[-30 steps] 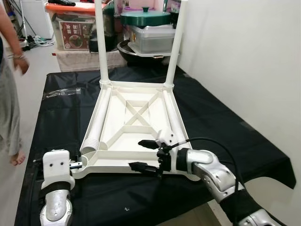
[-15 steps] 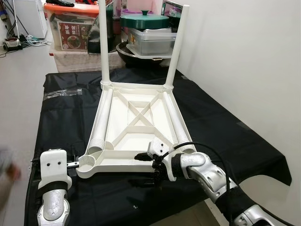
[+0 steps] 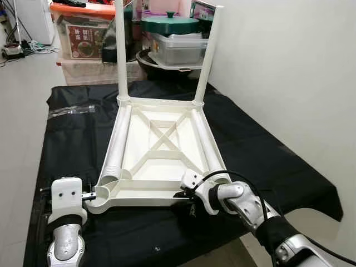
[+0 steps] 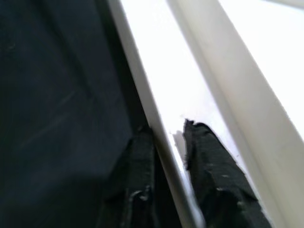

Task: Building children table

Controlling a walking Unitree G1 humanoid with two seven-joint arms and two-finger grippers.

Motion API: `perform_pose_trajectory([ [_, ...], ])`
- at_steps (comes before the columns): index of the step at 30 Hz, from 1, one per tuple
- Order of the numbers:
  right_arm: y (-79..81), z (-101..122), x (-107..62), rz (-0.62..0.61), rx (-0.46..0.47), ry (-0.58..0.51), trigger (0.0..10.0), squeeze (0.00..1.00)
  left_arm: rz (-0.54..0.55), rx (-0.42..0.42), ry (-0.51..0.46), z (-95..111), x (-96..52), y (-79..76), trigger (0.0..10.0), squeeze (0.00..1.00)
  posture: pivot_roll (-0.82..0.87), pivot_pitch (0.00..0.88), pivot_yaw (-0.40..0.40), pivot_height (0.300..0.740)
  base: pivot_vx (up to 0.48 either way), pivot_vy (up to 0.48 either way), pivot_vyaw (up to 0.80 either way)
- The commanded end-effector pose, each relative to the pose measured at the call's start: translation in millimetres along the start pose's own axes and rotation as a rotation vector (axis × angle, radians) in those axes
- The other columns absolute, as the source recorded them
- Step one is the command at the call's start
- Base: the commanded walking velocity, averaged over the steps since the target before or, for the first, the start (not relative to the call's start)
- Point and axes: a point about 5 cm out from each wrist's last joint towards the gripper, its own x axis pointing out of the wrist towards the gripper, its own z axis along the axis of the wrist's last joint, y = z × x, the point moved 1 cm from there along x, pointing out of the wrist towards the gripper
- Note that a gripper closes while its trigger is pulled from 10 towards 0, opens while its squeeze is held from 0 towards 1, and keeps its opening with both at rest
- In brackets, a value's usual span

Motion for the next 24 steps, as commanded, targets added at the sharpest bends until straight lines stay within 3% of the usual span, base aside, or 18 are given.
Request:
perform_pose_trajectory([
  [1,13.0,-23,-12.1,0.133,-0.073,0.085,0.0,0.0,0.0,0.004,0.022,-3,-2.0,-2.4,10.0,0.0,0.06,0.0,-0.113,0.74,0.0,0.0,0.0],
  [2,13.0,-23,-12.1,0.133,-0.073,0.085,0.0,0.0,0.0,0.004,0.022,-3,-2.0,-2.4,10.0,0.0,0.06,0.0,-0.113,0.74,0.0,0.0,0.0],
  [4,13.6,-46,-46.2,0.261,-0.284,0.244,0.0,0.0,-0.008,0.001,0.023,-4,-2.4,-4.4,10.0,0.0,0.04,0.0,-0.11,0.74,0.0,0.0,0.0],
  [5,13.6,-46,-46.2,0.261,-0.284,0.244,0.0,0.0,-0.008,0.001,0.023,-4,-2.4,-4.4,10.0,0.0,0.04,0.0,-0.11,0.74,0.0,0.0,0.0],
  [6,11.4,-56,-62.6,0.306,-0.354,0.321,0.0,0.0,-0.011,0.001,0.024,-5,-2.6,-5.0,10.0,0.0,0.04,0.0,-0.111,0.74,0.0,0.0,0.0],
  [9,11.4,-56,-62.6,0.306,-0.354,0.321,0.0,0.0,-0.011,0.001,0.024,-5,-2.6,-5.0,10.0,0.0,0.04,0.0,-0.111,0.74,0.0,0.0,0.0],
  [10,8.6,-66,-78.4,0.345,-0.415,0.416,0.0,0.0,-0.011,-0.001,0.025,-5,-2.8,-5.1,10.0,0.0,0.04,0.0,-0.114,0.74,0.0,0.0,0.0],
  [11,8.6,-66,-78.4,0.345,-0.415,0.416,0.0,0.0,-0.011,-0.001,0.025,-5,-2.8,-5.1,10.0,0.0,0.04,0.0,-0.114,0.74,0.0,0.0,0.0],
  [14,-8.5,-84,-107.0,0.347,-0.545,0.634,0.0,0.0,-0.005,-0.006,0.031,-6,-3.4,-5.0,10.0,0.0,0.04,0.0,-0.119,0.74,0.0,0.0,0.0],
  [18,-19.6,-82,-112.8,0.301,-0.584,0.696,0.0,0.0,-0.005,-0.008,0.034,-7,-3.5,-5.0,10.0,0.0,0.04,0.0,-0.119,0.74,0.0,0.0,0.0],
  [22,-33.7,-86,-129.8,0.258,-0.645,0.816,0.0,0.0,-0.006,-0.009,0.037,-7,-3.6,-5.7,10.0,0.0,0.04,0.0,-0.123,0.74,0.0,0.0,0.0],
  [24,-35.1,-85,-133.2,0.253,-0.627,0.808,0.0,0.0,-0.006,-0.01,0.038,-7,-3.6,-5.7,10.0,0.0,0.04,0.0,-0.126,0.74,0.0,0.0,0.0],
])
